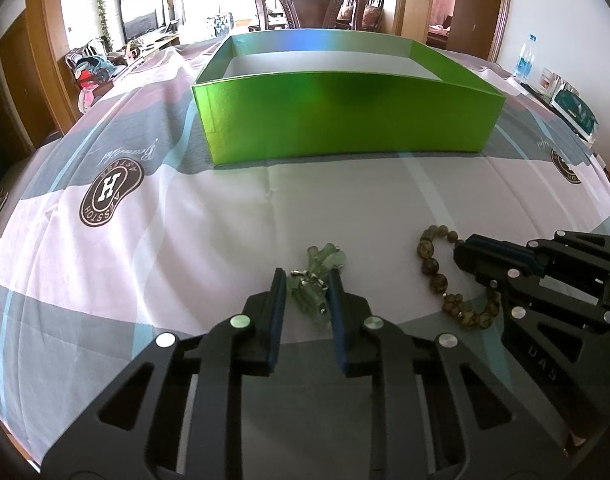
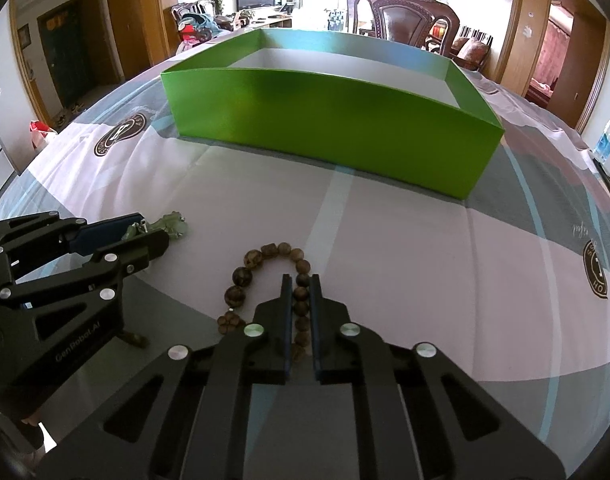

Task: Organize jewelry

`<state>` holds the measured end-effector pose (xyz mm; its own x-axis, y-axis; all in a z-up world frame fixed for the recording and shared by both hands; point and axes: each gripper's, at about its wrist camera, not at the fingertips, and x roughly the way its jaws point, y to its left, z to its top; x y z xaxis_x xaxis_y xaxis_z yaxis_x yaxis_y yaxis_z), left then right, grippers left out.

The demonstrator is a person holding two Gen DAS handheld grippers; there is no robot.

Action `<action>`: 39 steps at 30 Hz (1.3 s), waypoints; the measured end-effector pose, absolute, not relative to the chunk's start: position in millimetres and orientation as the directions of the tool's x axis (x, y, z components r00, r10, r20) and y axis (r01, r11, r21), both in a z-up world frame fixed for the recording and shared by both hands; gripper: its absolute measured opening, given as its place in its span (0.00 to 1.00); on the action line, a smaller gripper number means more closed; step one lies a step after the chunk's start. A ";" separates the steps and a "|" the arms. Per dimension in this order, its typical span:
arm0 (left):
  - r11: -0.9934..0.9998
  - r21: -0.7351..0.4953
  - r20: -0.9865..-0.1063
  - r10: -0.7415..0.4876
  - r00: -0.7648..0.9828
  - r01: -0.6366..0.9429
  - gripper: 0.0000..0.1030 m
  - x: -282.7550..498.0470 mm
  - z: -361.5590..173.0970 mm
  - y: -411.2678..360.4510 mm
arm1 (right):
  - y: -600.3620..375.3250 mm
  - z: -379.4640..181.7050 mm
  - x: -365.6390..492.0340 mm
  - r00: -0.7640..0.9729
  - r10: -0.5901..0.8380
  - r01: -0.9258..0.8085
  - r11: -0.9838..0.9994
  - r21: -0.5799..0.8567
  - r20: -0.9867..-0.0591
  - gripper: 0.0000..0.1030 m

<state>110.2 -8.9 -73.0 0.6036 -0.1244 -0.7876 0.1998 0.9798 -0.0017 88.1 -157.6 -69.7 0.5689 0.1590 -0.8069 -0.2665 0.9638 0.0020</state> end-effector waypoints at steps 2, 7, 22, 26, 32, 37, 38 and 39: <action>0.981 -0.003 -0.787 -0.123 0.604 0.196 0.21 109.8 -72.7 -8.8 | -157.9 -69.7 88.2 0.569 0.160 -0.266 0.964 0.003 -0.806 0.08; 0.984 -0.036 -0.782 -0.137 0.608 0.176 0.10 109.0 -70.0 -4.7 | -158.9 -68.8 87.6 0.568 0.167 -0.264 0.964 0.014 -0.806 0.08; 0.953 -0.164 -0.733 -0.290 0.616 0.253 0.09 125.5 -15.3 17.1 | -170.6 -18.0 85.1 0.647 0.198 -0.264 0.964 0.026 -0.736 0.08; 0.951 -0.141 -0.699 -0.292 0.653 0.274 0.09 130.3 16.5 15.4 | -175.3 8.3 85.4 0.702 0.180 -0.255 0.967 -0.007 -0.690 0.08; 0.941 -0.131 -0.664 -0.316 0.678 0.311 0.09 150.9 50.8 5.1 | -183.1 45.5 97.7 0.776 0.142 -0.222 0.973 -0.056 -0.614 0.08; 0.949 -0.130 -0.677 -0.297 0.673 0.288 0.10 194.7 51.9 -7.0 | -184.3 64.8 123.9 0.812 0.110 -0.183 0.981 -0.070 -0.574 0.08; 0.950 -0.134 -0.683 -0.294 0.668 0.282 0.09 204.0 49.1 -7.8 | -183.9 67.6 129.9 0.819 0.107 -0.177 0.982 -0.071 -0.564 0.08; 0.952 -0.136 -0.688 -0.290 0.666 0.274 0.09 212.7 46.4 -8.7 | -183.0 68.6 132.6 0.825 0.103 -0.172 0.982 -0.073 -0.556 0.08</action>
